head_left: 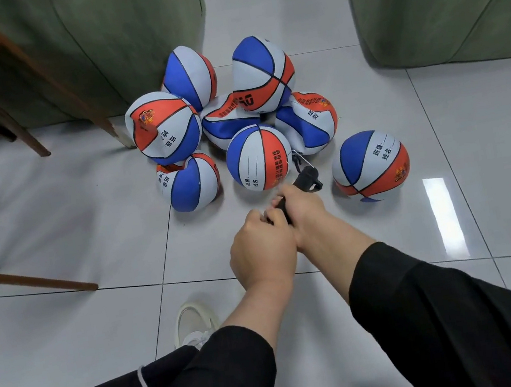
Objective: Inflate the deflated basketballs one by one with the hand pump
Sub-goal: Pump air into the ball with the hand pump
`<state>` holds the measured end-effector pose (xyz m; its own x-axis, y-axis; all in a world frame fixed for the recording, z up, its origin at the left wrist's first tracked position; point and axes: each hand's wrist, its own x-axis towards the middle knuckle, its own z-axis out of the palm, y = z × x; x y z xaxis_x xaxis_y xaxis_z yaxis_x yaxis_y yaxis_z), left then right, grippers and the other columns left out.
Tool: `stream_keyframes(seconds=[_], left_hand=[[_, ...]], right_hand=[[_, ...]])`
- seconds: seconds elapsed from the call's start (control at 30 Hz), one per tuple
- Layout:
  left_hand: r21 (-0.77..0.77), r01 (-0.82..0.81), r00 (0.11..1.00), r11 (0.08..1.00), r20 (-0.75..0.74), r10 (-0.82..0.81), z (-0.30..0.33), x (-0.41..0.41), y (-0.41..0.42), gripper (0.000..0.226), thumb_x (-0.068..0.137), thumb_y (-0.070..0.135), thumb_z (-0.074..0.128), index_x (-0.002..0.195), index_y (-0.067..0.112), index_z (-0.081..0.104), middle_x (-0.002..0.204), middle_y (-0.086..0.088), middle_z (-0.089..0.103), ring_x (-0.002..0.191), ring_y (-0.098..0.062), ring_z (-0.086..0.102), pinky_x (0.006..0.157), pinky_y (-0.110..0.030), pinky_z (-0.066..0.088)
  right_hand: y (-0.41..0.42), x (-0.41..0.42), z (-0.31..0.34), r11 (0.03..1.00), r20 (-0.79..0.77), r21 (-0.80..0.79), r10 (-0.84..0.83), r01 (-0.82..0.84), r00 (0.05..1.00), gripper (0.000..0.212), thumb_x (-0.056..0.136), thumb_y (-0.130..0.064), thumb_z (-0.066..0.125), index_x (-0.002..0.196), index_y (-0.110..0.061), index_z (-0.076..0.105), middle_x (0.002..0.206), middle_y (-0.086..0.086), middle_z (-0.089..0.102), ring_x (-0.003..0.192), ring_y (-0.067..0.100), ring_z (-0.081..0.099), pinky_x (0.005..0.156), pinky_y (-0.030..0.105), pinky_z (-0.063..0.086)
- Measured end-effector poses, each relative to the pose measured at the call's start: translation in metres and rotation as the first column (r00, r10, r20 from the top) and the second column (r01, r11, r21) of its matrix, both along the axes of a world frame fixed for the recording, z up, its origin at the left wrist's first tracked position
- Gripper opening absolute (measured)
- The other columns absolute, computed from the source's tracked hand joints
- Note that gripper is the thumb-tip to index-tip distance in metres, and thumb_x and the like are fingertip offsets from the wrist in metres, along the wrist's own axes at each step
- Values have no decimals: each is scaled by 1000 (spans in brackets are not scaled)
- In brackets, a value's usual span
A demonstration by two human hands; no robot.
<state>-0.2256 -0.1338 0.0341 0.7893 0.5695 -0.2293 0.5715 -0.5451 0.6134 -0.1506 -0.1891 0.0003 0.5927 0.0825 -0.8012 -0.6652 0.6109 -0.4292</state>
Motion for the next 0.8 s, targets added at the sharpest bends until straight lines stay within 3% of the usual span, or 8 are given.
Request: stream_keyframes(seconds=[0.2,0.37,0.57,0.8], left_hand=[[-8,78,997,997,-18,-78,4,0,-6,44,102,47,43,69,19,42,67,-2,55,67,-28,52,56,-34,34],[5,162,986,987,31,-162,15,-11,-10,45,103,44,45,67,19,37,61,-1,49,60,-24,44,53,-35,30],[-1,91,995,996,38,-91,10,-5,-4,43,101,39,46,67,15,41,62,-5,52,65,-32,50,54,-35,34],[-2,-6,1000,1000,-5,6,-4,-8,3,41,103,41,43,72,14,47,67,-5,57,73,-35,55,57,-35,37]], right_hand=[[-8,5,2,1000,10,-5,-20,20,1000,18,88,3,55,76,-9,48,57,5,43,48,16,40,52,29,42],[-58,36,5,988,-35,-94,-126,123,991,6,97,-5,59,102,-4,55,65,5,52,48,11,47,53,25,51],[-36,19,-1,992,-46,-3,-130,130,990,14,96,1,55,85,-7,50,58,4,47,41,12,43,46,25,47],[6,-8,6,998,-1,-43,51,-51,999,16,90,0,52,76,-8,48,55,6,46,47,19,41,51,29,44]])
